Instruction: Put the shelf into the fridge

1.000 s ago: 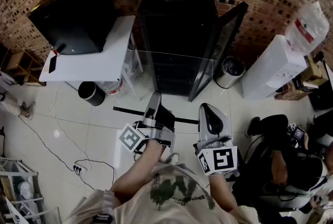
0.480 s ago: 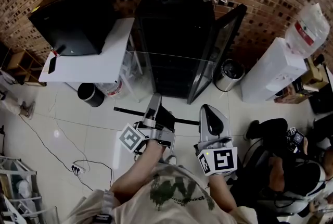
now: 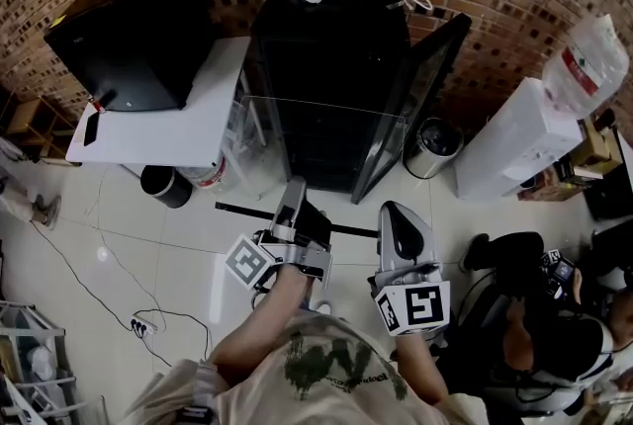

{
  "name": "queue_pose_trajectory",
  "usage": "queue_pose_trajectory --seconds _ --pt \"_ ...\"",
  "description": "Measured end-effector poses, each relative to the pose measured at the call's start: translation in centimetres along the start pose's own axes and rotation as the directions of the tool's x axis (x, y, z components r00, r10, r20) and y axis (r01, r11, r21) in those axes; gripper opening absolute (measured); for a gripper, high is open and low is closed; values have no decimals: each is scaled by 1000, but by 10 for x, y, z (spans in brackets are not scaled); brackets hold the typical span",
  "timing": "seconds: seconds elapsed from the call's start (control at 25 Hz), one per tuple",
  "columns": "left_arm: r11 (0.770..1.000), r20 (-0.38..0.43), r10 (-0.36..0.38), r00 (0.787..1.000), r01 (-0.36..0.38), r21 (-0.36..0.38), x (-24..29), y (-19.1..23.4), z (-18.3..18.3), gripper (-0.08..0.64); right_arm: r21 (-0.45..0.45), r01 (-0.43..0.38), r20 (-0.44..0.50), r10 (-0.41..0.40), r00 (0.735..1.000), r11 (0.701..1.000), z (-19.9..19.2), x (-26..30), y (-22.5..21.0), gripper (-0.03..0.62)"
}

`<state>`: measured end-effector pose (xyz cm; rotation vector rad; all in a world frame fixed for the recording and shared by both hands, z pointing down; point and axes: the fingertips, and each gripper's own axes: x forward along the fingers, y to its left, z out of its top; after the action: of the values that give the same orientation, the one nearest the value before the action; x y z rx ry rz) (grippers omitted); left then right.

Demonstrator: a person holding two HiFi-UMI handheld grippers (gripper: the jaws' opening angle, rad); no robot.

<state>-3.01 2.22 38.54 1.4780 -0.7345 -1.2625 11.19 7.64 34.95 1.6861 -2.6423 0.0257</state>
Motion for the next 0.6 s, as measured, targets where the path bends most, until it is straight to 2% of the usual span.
queue_pose_trajectory --seconds 0.28,0.48,0.6 --pt "1000 -20 -4 1000 4 6 28 15 7 15 1 -1 -13 1 1000 1000 -4 30 -13 0" --pt "1000 -18 15 1000 -16 -27 45 30 17 15 -4 9 -30 -9 1000 1000 -7 52 -20 0" --pt "1000 -24 23 999 -23 -20 55 40 25 15 -2 14 -43 -14 999 1000 -11 67 -24 0"
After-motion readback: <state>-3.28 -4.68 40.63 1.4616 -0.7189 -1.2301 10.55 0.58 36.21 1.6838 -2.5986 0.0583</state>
